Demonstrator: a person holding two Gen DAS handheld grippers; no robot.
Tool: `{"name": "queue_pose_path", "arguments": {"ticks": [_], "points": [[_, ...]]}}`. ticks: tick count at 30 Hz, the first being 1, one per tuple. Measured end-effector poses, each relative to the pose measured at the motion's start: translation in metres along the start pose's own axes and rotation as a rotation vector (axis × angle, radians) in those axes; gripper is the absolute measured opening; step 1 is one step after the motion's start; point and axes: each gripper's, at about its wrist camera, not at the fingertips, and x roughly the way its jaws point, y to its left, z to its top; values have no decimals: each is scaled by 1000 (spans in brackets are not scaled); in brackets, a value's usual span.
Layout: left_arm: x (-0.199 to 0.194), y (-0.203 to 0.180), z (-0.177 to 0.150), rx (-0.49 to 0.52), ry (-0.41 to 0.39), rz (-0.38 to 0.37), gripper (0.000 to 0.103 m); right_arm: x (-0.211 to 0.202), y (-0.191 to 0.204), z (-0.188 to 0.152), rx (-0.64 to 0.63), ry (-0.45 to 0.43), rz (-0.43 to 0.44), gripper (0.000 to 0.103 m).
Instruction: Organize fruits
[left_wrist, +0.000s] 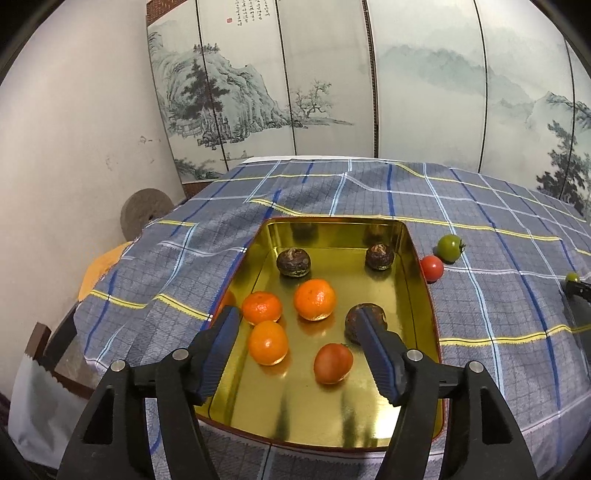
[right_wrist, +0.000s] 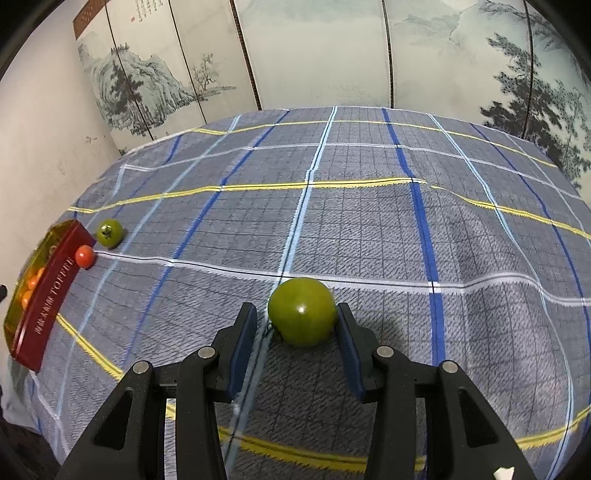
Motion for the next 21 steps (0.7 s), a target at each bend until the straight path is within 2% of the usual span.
{"name": "queue_pose_path", "arguments": {"ticks": [9, 21], "points": [[-3, -3, 1, -3, 2, -11, 68, -28, 32, -1, -8, -35, 112, 41], [-1, 6, -7, -20, -1, -4, 71, -48, 161, 15, -195, -57, 352, 41]]}}
